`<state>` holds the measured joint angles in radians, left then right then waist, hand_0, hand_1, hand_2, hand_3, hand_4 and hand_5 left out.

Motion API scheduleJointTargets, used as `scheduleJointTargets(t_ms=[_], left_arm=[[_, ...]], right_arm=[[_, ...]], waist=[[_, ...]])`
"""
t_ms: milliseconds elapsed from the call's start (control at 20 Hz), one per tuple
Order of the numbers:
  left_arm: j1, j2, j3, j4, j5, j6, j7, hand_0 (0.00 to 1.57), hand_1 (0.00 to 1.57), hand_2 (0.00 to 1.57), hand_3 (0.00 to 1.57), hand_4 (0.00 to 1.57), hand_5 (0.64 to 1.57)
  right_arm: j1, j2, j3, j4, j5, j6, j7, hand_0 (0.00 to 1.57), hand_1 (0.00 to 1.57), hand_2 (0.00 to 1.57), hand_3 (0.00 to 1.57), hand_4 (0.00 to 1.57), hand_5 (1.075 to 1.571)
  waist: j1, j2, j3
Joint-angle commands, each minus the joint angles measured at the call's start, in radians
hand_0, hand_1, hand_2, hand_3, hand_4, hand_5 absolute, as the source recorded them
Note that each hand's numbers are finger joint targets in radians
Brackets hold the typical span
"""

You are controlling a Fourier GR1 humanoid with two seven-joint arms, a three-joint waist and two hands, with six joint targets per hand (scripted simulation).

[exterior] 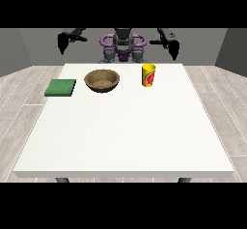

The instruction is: Pick the cup and pour the ball into the bowl, then pick the bowl and place it on the pad

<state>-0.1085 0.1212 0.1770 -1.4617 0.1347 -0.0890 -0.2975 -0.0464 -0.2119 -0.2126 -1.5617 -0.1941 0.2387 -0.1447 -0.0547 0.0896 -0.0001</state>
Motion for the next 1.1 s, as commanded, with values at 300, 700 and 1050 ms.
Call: scheduleJointTargets(t_ms=[300, 700, 1050], left_arm=[[-0.127, -0.086, 0.004, 0.382, -0.105, 0.101, -0.356, 0.0, 0.0, 0.0, 0.0, 0.0, 1.528], [-0.232, -0.036, 0.051, 0.645, -0.104, 0.098, -0.521, 0.0, 0.0, 0.0, 0.0, 0.0, 1.517], [-0.333, -0.019, 0.084, 0.865, -0.1, 0.118, -0.62, 0.0, 0.0, 0.0, 0.0, 0.0, 1.523]], right_arm=[[-0.068, -0.037, -0.022, 0.042, -0.012, 0.059, -0.067, 0.0, 0.0, 0.0, 0.0, 0.0, 1.57], [-0.086, -0.059, -0.068, 0.174, -0.018, 0.105, -0.17, 0.0, 0.0, 0.0, 0.0, 0.0, 1.571], [-0.12, -0.034, -0.03, 0.108, -0.006, 0.064, -0.089, 0.0, 0.0, 0.0, 0.0, 0.0, 1.571]], waist=[[-0.067, 0.112, -0.0005], [-0.052, 0.135, -0.0002], [-0.08, 0.142, -0.0007]])
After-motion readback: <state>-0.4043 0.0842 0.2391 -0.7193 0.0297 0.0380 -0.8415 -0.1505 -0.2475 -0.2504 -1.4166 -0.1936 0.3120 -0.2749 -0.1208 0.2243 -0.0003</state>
